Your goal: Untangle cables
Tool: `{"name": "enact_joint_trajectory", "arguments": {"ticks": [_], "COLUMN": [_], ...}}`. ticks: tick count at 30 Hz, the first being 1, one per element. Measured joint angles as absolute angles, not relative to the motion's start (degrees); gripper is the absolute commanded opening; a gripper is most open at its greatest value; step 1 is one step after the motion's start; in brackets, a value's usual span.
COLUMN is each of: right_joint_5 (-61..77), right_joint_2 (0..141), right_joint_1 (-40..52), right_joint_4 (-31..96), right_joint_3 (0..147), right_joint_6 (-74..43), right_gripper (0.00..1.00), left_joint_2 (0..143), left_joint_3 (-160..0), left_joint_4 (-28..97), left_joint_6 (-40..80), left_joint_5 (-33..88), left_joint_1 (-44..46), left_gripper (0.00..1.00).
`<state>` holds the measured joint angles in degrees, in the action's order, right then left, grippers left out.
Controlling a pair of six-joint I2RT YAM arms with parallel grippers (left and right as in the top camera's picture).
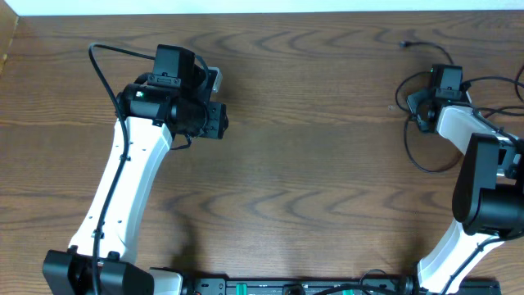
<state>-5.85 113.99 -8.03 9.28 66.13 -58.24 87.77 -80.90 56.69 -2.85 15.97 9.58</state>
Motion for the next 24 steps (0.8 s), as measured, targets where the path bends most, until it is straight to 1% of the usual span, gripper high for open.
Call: {"name": "enact_joint_trajectory", "arguments": {"ticks": [3, 6, 12, 16, 18, 24], "right_joint_5": [-3.8, -1.1, 1.9, 0.5, -0.4, -1.7], "right_joint_2": [113.9, 113.5, 107.0, 99.3, 95.3, 89.7], "right_joint_1": [-8.2, -8.8, -13.6, -19.6, -24.3, -38.2], "right_joint_4": [8.1, 9.6, 15.9, 20.6, 23.4, 29.1], "right_joint_3": [66.5, 68.1, 77.5, 86.6, 91.2, 97.6], "right_joint_6": [-57.1, -54.7, -45.6, -39.6, -37.4, -34.9], "right_gripper": [0.01, 0.01, 0.01, 0.01, 0.01, 0.01], "left_joint_2": [87.8, 87.8, 87.8, 87.8, 87.8, 87.8], "left_joint_3": [-80.9, -80.9, -80.9, -80.9, -80.9, -80.9], "left_joint_4": [56.7, 56.7, 56.7, 56.7, 56.7, 56.5], "left_joint_6": [-2.9, -2.9, -2.9, -2.9, -2.9, -2.9], "left_joint_5": [16.0, 16.0, 16.0, 16.0, 16.0, 16.0], "left_joint_1": [9.6, 9.6, 9.6, 9.6, 9.6, 9.6], "left_gripper": [0.5, 0.49, 0.49, 0.49, 0.49, 0.49]}}
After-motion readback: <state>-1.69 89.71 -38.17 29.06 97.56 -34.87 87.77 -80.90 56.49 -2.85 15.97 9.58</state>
